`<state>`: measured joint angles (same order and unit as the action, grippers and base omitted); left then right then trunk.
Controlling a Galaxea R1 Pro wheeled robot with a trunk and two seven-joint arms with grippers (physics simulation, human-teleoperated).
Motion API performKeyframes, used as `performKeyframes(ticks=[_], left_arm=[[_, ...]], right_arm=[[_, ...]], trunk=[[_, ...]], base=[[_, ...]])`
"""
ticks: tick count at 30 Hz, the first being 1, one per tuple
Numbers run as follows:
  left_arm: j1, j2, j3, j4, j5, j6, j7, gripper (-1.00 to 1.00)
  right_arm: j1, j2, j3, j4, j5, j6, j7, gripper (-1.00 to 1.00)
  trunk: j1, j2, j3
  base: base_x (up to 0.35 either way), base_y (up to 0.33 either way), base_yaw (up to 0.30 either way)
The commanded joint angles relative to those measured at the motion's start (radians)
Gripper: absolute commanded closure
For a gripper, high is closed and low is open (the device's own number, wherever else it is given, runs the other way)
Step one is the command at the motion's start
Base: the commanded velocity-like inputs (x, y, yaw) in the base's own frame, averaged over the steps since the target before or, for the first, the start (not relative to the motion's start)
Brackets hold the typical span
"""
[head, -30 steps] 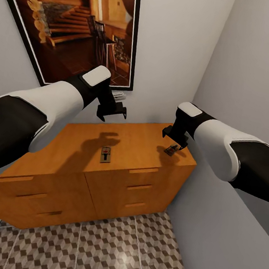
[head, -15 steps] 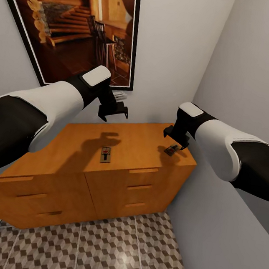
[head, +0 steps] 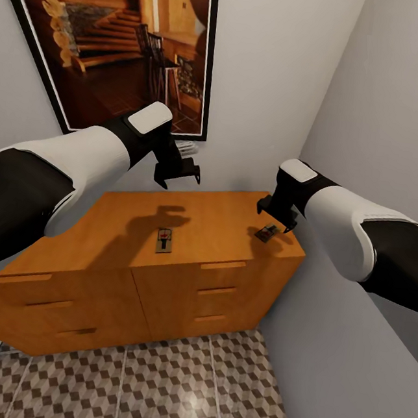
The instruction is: Take the four mousetraps from the cabinet in the bathroom and place them on the bathroom floor. Make sure all four end up on the same floor surface, and ensure that at least two of them are either under or directly next to the same bathroom sink.
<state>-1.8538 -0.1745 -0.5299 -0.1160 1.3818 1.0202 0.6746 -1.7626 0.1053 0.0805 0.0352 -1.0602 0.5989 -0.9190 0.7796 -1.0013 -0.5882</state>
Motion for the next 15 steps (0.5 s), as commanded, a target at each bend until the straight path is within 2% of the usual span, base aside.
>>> performKeyframes(ticks=[1, 15], left_arm=[[-0.001, 0.0, -0.004, -0.001, 0.01, 0.001, 0.008, -1.0], [-0.001, 0.0, -0.005, -0.001, 0.01, 0.001, 0.01, -1.0]], right_arm=[[-0.001, 0.0, 0.008, 0.002, -0.004, 0.007, -0.001, -1.0], [-0.001, -0.001, 0.008, 0.002, 0.003, 0.005, 0.002, -1.0]], trunk=[[0.0, -0.001, -0.001], [0.0, -0.001, -0.001]], base=[[0.0, 0.0, 0.0], [0.001, 0.0, 0.0]])
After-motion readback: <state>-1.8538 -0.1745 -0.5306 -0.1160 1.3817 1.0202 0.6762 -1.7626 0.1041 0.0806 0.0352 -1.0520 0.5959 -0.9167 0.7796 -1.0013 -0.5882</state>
